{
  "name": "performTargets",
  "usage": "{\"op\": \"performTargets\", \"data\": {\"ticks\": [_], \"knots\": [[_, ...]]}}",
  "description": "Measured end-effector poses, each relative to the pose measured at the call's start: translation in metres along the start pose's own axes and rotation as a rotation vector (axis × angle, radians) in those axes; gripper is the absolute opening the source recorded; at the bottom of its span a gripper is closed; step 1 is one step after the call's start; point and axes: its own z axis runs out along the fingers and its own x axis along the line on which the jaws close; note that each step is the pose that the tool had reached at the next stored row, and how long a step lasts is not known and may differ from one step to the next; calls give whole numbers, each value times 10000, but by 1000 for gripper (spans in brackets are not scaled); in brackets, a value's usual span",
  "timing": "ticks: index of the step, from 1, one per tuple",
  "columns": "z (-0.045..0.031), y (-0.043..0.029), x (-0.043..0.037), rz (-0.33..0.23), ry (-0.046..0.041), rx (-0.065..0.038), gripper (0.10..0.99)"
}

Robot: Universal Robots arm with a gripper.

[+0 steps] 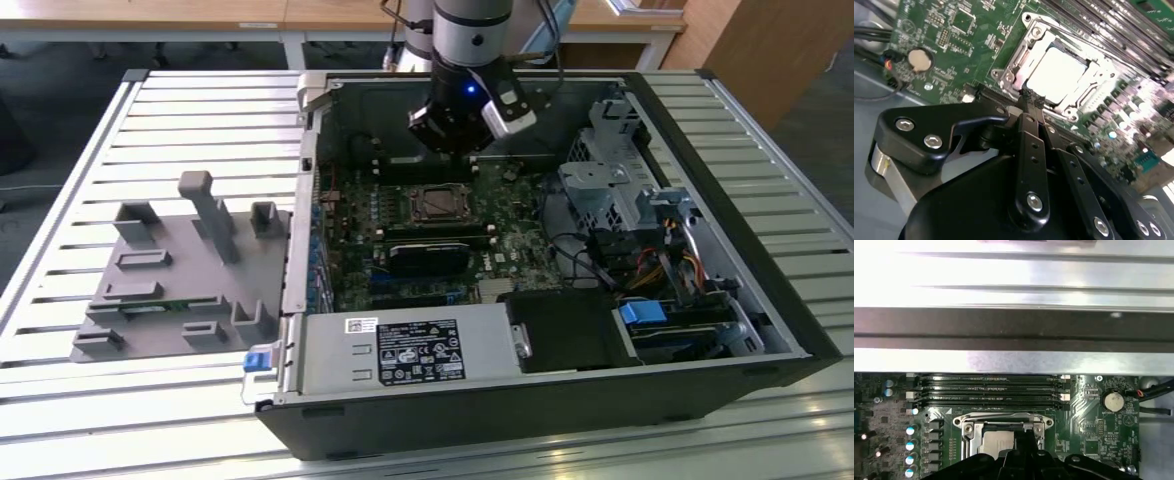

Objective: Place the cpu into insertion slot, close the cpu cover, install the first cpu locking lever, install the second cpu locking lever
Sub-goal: 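Install the second cpu locking lever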

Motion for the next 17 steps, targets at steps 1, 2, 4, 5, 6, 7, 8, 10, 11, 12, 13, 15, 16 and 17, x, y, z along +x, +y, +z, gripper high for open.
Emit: {"op": "performTargets", "data": {"ticks": [1,2,4,5,6,7,8,10,11,12,13,15,16,17], "knots": [[-22,-1,-1,-1,1,0,106],[-33,-4,-1,-1,1,1,106],[-38,-20,-1,1,2,-1,106],[-39,-32,-1,0,4,0,106],[-40,-50,-2,1,8,1,106],[-40,-70,-2,1,14,-1,106],[-41,-91,-2,1,19,-1,106],[-44,-137,-3,1,35,0,106],[-45,-162,-3,2,44,0,106],[-46,-188,-3,3,52,0,106],[-47,-214,-3,4,61,1,106],[-49,-260,-4,3,71,0,106],[-50,-279,-4,4,73,0,106],[-52,-299,-4,4,74,1,106]]}}
